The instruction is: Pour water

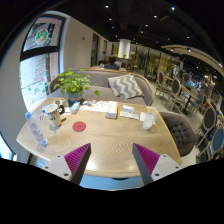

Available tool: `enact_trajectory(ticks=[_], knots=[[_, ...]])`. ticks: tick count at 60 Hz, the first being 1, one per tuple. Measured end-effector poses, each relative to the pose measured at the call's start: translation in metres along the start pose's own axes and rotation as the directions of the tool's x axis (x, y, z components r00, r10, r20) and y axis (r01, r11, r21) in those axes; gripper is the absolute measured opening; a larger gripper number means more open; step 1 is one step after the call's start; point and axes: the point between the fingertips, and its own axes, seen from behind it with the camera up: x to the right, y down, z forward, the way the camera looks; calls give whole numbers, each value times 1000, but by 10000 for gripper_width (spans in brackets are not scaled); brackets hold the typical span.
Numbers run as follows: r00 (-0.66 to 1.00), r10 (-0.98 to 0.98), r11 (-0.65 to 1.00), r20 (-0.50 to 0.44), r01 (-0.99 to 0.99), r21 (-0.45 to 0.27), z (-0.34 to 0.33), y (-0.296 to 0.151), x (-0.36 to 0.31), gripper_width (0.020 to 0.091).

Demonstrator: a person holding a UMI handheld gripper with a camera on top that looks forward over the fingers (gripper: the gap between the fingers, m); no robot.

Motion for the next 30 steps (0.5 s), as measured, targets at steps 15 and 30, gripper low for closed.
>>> enact_trajectory(ticks=[15,30], knots=[[1000,11,999,-2,-11,-39,4,15,-29,856],[996,83,990,18,-81,-114,6,63,-127,854]])
